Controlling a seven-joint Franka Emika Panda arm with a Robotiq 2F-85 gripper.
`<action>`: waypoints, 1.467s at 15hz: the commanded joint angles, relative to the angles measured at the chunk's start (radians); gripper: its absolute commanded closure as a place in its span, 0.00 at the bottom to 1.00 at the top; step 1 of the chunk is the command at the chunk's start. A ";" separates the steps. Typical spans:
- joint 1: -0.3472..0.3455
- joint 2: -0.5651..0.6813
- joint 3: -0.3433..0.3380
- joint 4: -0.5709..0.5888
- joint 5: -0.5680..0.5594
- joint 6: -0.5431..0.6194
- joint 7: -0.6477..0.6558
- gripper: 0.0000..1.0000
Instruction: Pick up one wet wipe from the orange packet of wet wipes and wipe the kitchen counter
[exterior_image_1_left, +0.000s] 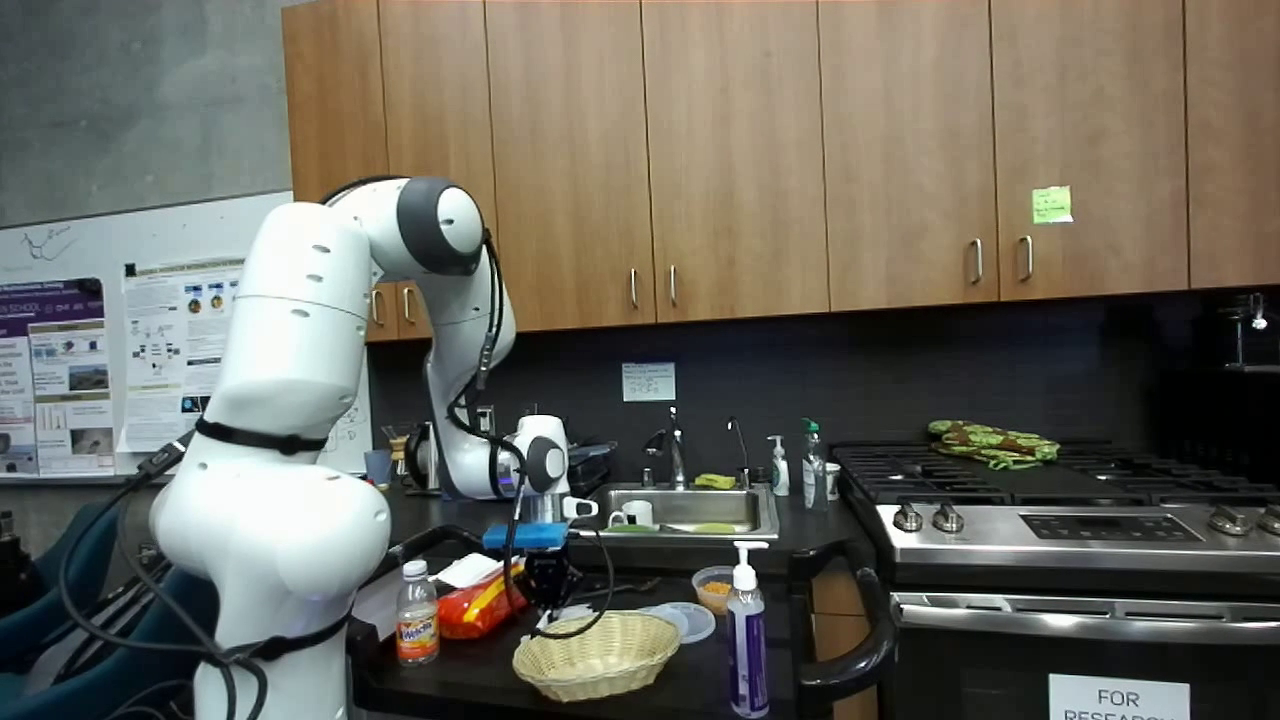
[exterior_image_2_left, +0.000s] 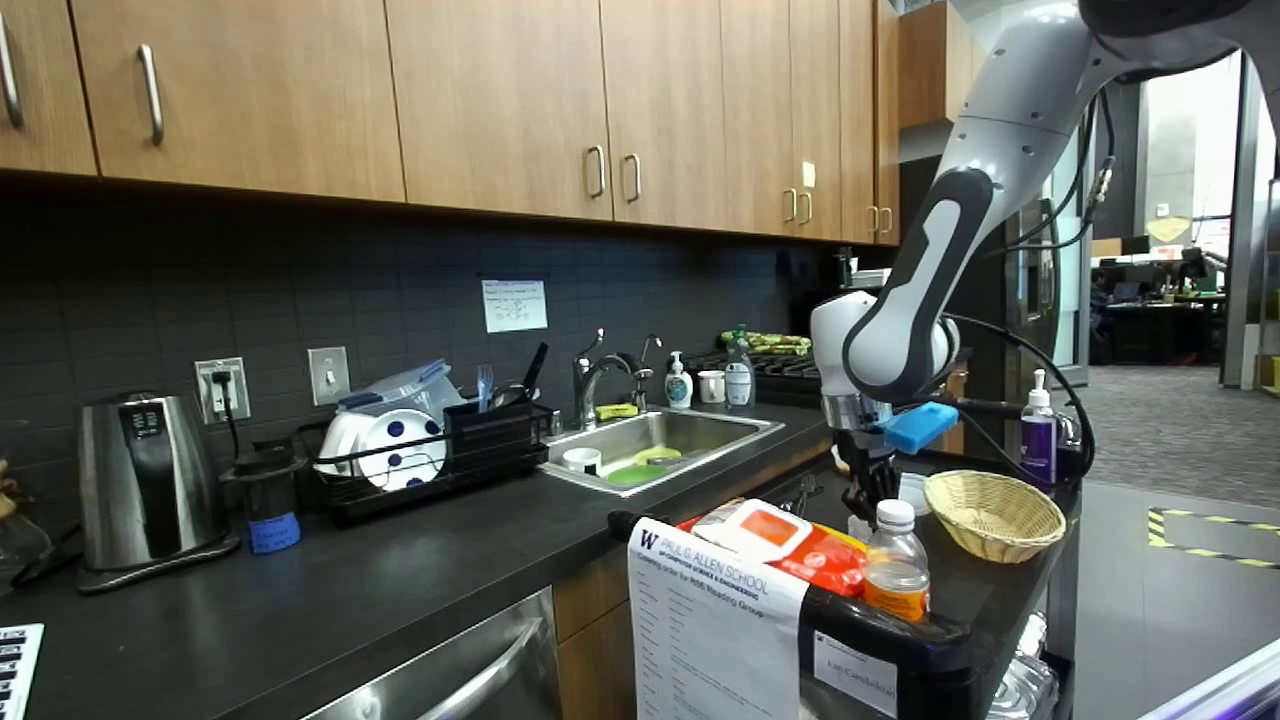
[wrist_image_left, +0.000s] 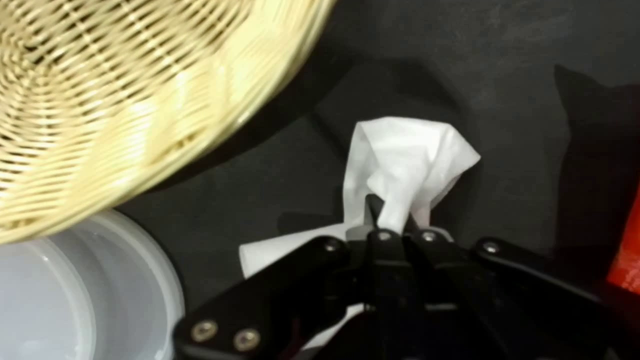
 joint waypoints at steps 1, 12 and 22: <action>0.015 0.000 0.024 0.006 0.063 0.009 -0.017 0.99; 0.056 0.035 0.045 0.036 0.099 0.019 -0.027 0.99; 0.027 0.164 -0.094 0.230 -0.026 0.006 -0.010 0.99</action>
